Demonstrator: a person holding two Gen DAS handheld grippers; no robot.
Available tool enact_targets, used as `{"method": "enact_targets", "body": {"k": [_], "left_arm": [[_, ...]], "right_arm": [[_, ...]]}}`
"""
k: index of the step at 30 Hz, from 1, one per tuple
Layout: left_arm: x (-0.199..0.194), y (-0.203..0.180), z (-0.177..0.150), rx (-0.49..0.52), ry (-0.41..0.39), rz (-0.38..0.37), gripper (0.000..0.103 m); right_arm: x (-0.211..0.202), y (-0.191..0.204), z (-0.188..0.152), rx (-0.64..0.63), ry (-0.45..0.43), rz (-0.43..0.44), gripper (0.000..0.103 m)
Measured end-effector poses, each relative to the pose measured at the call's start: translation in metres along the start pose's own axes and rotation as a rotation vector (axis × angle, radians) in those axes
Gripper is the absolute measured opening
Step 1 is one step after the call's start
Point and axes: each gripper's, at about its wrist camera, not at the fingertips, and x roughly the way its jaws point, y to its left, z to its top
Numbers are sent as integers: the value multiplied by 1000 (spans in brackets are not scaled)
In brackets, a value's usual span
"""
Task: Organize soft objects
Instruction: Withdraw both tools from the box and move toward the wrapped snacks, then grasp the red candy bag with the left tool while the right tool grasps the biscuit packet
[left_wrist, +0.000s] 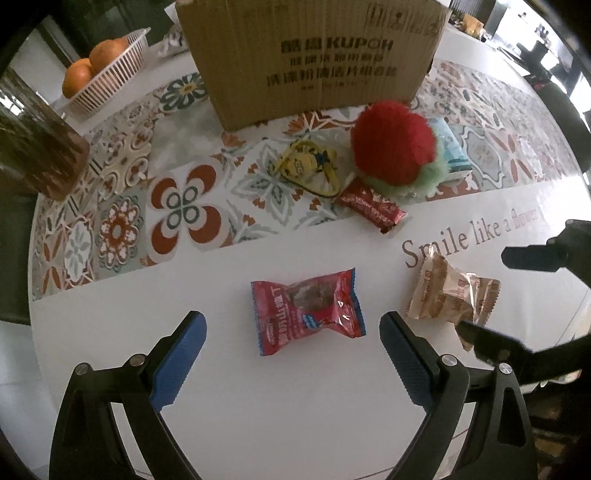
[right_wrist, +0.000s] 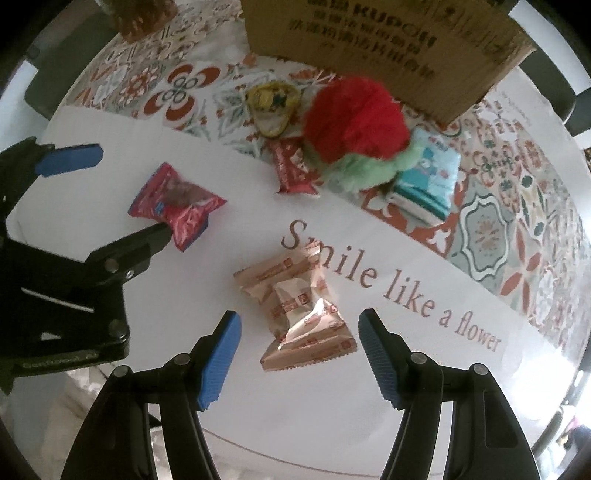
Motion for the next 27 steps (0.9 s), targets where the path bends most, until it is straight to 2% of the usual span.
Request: {"method": "enact_targets", "body": {"k": [14,22,25,27], "left_arm": [[40,-5,5,-48,79,-32,96],[61,-11,9,-64,111,-16,95],[66,-14,12,-73,119,-14,91],[70,-16,16,-74,126,-14,87]], "right_arm": [[39,1,-3,-3,52,25,67],[61,14,1,10,39,-18,67],[64,11,0,16,24,-21,65],[66,8,0,20,19,-17,59]]}}
